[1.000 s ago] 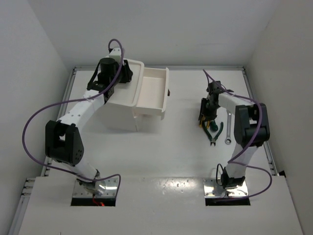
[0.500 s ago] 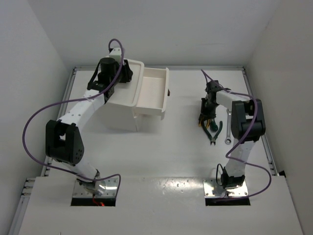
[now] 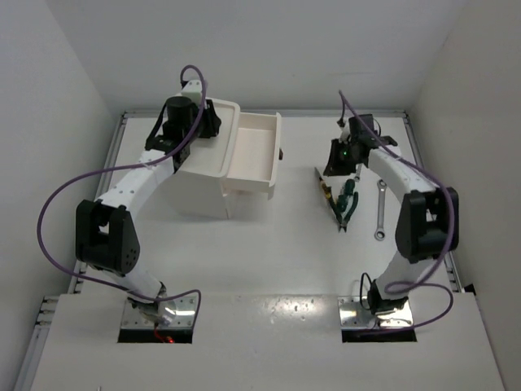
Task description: Sort the tools into containers
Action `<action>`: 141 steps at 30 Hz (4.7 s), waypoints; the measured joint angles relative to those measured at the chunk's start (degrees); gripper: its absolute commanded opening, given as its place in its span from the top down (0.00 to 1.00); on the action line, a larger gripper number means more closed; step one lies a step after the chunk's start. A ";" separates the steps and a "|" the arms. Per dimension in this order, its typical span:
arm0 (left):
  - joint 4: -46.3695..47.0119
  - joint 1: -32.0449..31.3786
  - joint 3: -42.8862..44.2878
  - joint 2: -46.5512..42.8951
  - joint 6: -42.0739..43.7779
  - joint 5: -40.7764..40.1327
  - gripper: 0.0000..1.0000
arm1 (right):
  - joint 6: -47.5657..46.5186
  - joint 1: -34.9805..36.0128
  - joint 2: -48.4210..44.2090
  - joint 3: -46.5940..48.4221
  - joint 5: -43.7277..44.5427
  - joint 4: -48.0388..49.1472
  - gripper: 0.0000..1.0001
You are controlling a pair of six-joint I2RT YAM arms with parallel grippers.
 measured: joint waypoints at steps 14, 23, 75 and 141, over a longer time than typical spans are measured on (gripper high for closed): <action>0.46 0.00 -0.09 0.02 -0.24 0.96 0.61 | -4.74 1.31 -10.23 -5.88 -4.63 2.51 0.56; 0.46 0.00 -0.09 -0.17 -0.24 0.92 0.61 | -10.93 5.88 2.36 -3.15 0.17 4.52 0.67; 1.97 0.76 -1.53 -0.94 -2.03 0.83 0.61 | -4.85 1.53 -4.90 24.41 -1.27 0.76 1.00; 1.46 0.98 -0.85 0.55 -3.80 -5.11 0.55 | -1.31 13.79 4.59 23.12 -1.09 -12.50 0.57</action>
